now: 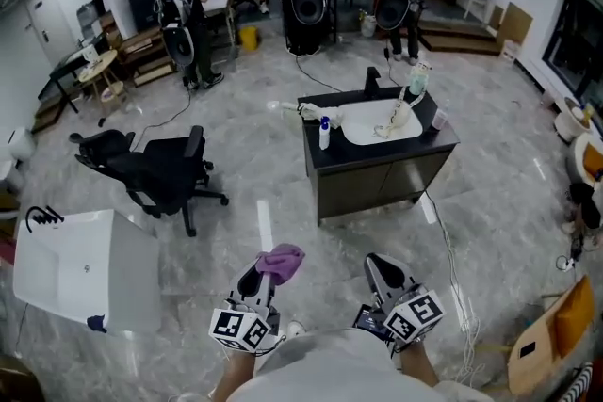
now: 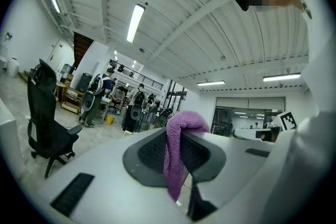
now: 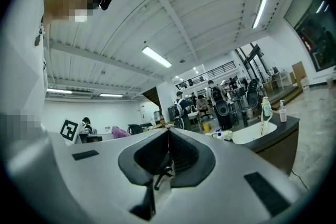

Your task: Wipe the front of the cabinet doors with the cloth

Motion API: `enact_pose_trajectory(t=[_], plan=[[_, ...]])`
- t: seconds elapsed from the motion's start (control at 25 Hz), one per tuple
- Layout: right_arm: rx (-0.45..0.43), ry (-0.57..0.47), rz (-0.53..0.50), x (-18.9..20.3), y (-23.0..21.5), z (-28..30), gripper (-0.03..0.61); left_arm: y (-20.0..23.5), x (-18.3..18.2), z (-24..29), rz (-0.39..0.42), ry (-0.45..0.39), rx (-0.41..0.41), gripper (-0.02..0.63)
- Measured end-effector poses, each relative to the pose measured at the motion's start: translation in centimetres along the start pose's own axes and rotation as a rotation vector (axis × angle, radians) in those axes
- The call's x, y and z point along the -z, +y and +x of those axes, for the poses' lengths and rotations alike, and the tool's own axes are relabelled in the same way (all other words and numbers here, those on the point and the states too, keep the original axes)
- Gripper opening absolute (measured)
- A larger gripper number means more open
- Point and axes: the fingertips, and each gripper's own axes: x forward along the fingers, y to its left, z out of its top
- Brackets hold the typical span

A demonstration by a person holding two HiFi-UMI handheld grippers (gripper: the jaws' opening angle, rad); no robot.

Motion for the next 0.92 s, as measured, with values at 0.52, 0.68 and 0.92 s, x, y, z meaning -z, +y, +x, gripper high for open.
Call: enact_pose_trajectory(t=[0.52,0.68,0.92], plan=[[0.083,-0.009,-0.051,0.4,-3.7,-11.1,0.026,-8.3,2.6,-0.7,0.034,-0.015,0.015,0.046],[0.154,-0.021,-0.027,1.1,-4.9,-15.1,0.026,-10.2,3.6,-1.1,0.016,-0.018,0.026,0.046],[0.215,-0.015,0.006,1.1,-5.7,-18.8,0.026,-13.1,2.7,-2.1,0.048,-0.03,0.047,0.046]])
